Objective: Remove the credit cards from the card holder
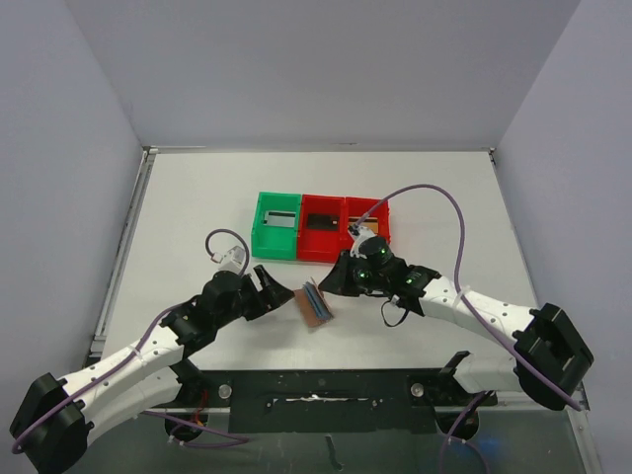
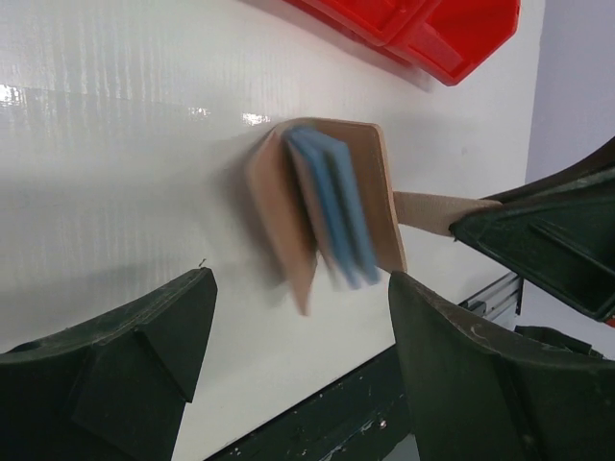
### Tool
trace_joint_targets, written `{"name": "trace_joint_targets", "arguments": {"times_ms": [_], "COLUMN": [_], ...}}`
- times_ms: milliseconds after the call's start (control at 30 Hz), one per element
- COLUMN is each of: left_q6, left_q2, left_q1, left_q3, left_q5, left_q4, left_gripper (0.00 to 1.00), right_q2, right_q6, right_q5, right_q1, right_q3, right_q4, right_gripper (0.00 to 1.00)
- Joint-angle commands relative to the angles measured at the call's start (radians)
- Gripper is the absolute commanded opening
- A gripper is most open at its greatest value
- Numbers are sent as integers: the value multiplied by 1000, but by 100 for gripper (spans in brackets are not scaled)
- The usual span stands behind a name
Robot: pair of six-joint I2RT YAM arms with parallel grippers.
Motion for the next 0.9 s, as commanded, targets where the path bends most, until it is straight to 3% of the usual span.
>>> {"name": "trace_joint_targets", "arguments": {"times_ms": [0,167,333,600,867], "left_q6": [-15,-29,-14,52,103], "left_q2": [-12,-31,-32,53,209], "left_q1": [2,4,4,2,-10], "left_q3": [33,47,55,82,129], "left_q5": [-46,-95,-105,8,75], "left_q4": [-4,-70,-87,62,203], "left_gripper": [71,71,67,63,60], "right_q2": [36,88,53,-79,-51], "right_q6": [0,13,7,-26,-48], "right_q5": [-91,-49,-14,-137,-126], "right_q1": [44,71,5,-237,-251], "right_q3": [43,61,33,-192,-290], "right_q4": [150,134,105,123,133], "right_gripper": [0,0,0,0,0]}}
